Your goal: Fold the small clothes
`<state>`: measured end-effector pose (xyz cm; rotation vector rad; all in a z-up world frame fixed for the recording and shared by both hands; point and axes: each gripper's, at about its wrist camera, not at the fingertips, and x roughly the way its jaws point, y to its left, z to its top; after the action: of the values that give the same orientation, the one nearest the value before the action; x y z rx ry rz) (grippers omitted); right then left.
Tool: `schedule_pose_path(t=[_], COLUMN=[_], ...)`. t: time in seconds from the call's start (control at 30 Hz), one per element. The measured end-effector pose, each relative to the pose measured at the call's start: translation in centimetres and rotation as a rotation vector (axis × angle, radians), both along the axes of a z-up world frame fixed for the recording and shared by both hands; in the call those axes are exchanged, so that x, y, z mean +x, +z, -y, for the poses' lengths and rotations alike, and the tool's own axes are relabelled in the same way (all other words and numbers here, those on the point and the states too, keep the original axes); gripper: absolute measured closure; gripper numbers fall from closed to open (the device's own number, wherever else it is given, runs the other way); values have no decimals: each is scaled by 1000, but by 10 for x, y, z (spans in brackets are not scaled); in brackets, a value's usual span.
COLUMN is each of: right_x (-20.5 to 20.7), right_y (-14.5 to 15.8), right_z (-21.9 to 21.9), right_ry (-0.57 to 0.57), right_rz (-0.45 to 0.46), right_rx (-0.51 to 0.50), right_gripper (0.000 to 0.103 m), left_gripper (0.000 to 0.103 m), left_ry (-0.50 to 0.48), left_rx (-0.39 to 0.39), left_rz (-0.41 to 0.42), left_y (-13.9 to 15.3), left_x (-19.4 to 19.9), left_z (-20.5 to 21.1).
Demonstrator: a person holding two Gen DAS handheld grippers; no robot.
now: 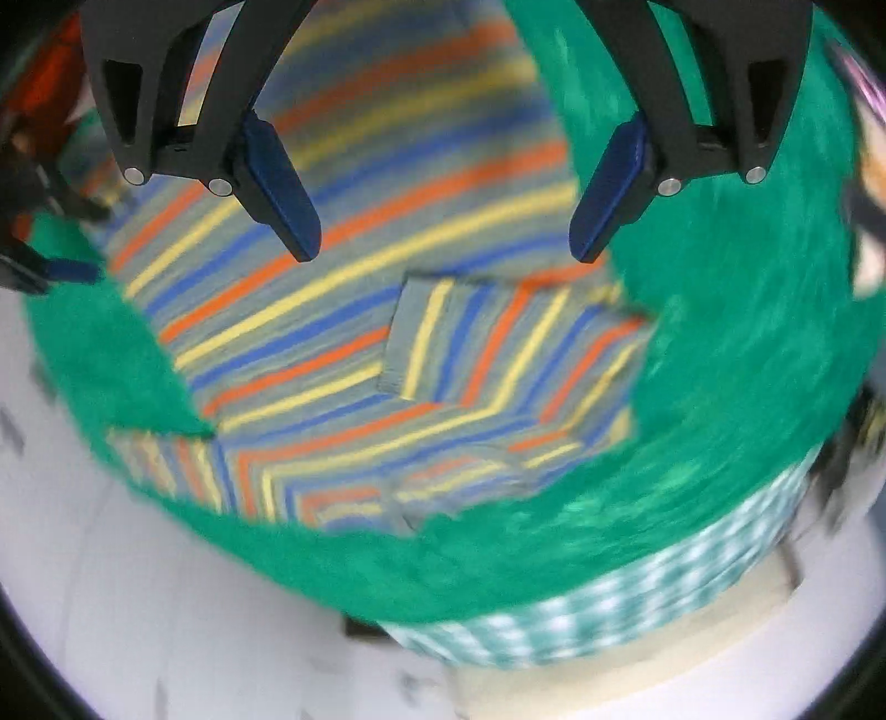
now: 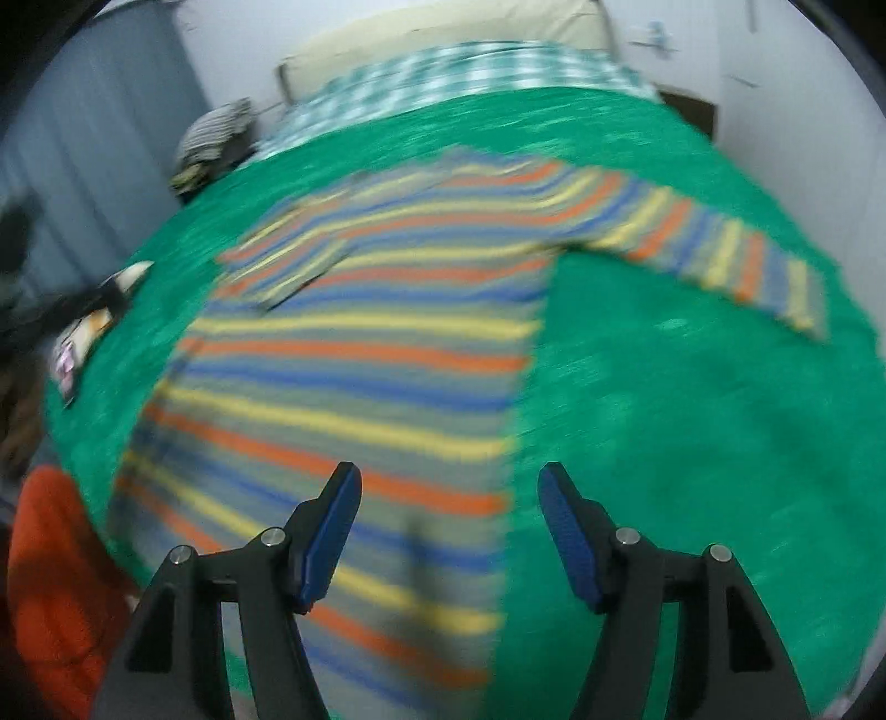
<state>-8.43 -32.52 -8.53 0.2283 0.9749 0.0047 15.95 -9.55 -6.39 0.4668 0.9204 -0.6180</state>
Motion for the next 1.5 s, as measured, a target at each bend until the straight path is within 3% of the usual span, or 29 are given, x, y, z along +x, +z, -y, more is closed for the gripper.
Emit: schedule_pose_path(t=[0.13, 0.2, 0.23, 0.27, 0.33, 0.4, 0.43, 0.53, 0.67, 0.73, 0.9, 1.17, 1.23, 1.3, 1.33, 1.4, 1.5], right_x=[0, -5, -5, -7, -6, -9, -9, -9, -6, -2, 3, 7, 8, 8, 8, 9, 7], right_y=[-16, -18, -18, -19, -20, -21, -21, -20, -26, -28, -35, -41, -41, -41, -41, -41, -29], right_z=[-17, -20, -21, -19, -12, -4, -1, 8, 9, 5, 1, -4, -3, -3, -3, -3, -4], right_ry=[27, 43, 47, 45, 27, 0, -6, -28, -36, -28, -21, -11, -11, -12, -13, -13, -33], right_rz=[-27, -27, -28, -29, -32, -31, -30, -32, -52, -59, -76, -79, -78, -77, -75, -74, -81], right_rx=[0, -20, -35, -51, -50, -36, -36, -36, -32, -62, -105, -151, -151, -150, -149, -147, -146], right_gripper=[37, 37, 37, 37, 37, 37, 37, 37, 37, 37, 35, 29, 28, 26, 25, 23, 24], left_gripper=[11, 20, 38, 65, 98, 98, 98, 98, 99, 99, 99, 98, 85, 54, 32, 28, 28], left_ry=[-55, -14, 9, 42, 113, 214, 254, 515, 855, 946, 954, 984, 976, 993, 1002, 981, 887], left_rx=[78, 70, 62, 39, -21, -164, -197, -340, -319, -270, -154, -131, -133, -93, -69, -79, -130], left_rz=[-71, -136, -168, -202, -217, -221, -207, -151, -106, -133, -147, -160, -173, -168, -155, -102, -116], left_y=[-46, -66, -74, -80, -73, -46, -36, 0, -1, -17, -50, -73, -74, -71, -66, -51, -34], left_x=[28, 44, 51, 58, 69, 83, 86, 109, 134, 144, 151, 152, 154, 149, 142, 115, 60], left_z=[39, 40, 37, 30, 11, -30, -47, -144, -248, -276, -277, -296, -300, -306, -308, -315, -319])
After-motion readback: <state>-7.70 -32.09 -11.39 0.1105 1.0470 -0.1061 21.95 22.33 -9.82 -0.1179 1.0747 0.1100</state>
